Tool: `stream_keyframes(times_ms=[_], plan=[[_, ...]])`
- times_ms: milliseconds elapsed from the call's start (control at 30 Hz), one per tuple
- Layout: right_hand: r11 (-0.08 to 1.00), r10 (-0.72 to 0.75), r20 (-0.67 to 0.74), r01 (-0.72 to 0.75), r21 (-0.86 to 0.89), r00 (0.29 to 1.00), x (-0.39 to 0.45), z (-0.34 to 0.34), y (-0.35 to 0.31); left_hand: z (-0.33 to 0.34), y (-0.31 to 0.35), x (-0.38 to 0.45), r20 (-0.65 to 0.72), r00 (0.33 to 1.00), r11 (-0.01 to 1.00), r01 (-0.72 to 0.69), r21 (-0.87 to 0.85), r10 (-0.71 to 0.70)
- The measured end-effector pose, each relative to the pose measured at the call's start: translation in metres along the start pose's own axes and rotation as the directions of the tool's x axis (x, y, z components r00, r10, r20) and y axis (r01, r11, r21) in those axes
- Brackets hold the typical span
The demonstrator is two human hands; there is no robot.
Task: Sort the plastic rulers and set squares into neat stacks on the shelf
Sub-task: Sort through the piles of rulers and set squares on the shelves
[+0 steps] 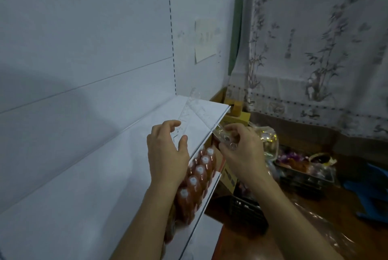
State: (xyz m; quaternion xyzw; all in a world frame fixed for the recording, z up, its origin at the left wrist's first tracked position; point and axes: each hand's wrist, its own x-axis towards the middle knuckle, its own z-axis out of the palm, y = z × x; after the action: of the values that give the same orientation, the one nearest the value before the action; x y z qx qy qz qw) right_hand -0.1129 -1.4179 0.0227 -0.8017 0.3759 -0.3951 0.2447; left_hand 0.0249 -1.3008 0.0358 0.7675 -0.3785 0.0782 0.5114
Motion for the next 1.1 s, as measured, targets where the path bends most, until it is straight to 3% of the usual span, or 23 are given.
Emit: stream_keyframes(times_ms=[267, 400, 600, 733, 900, 1100], plan=[[0.997, -0.074, 0.216, 0.076, -0.004, 0.974, 0.158, 0.066, 0.082, 0.102, -0.029, 0.087, -0.054, 0.972, 0.953, 0.234, 0.191, -0.228], [0.986, -0.147, 0.347, 0.163, -0.018, 0.926, 0.231, 0.1, 0.112, 0.144, -0.04, 0.134, -0.057, 0.92, 0.879, 0.389, 0.277, -0.389], [0.979, -0.18, 0.505, 0.204, 0.007, 0.844, 0.301, 0.15, 0.126, 0.19, -0.056, 0.183, -0.059, 0.854, 0.783, 0.501, 0.369, -0.518], [0.973, -0.217, 0.552, 0.221, 0.06, 0.805, 0.315, 0.17, 0.125, 0.206, -0.063, 0.198, -0.046, 0.836, 0.766, 0.522, 0.376, -0.547], [0.951, -0.311, 0.538, 0.253, 0.18, 0.784, 0.322, 0.175, 0.127, 0.21, -0.067, 0.208, -0.085, 0.866, 0.795, 0.488, 0.36, -0.493], [0.929, -0.354, 0.655, 0.331, 0.164, 0.667, 0.333, 0.164, 0.115, 0.193, -0.06, 0.199, -0.006, 0.888, 0.839, 0.436, 0.326, -0.459]])
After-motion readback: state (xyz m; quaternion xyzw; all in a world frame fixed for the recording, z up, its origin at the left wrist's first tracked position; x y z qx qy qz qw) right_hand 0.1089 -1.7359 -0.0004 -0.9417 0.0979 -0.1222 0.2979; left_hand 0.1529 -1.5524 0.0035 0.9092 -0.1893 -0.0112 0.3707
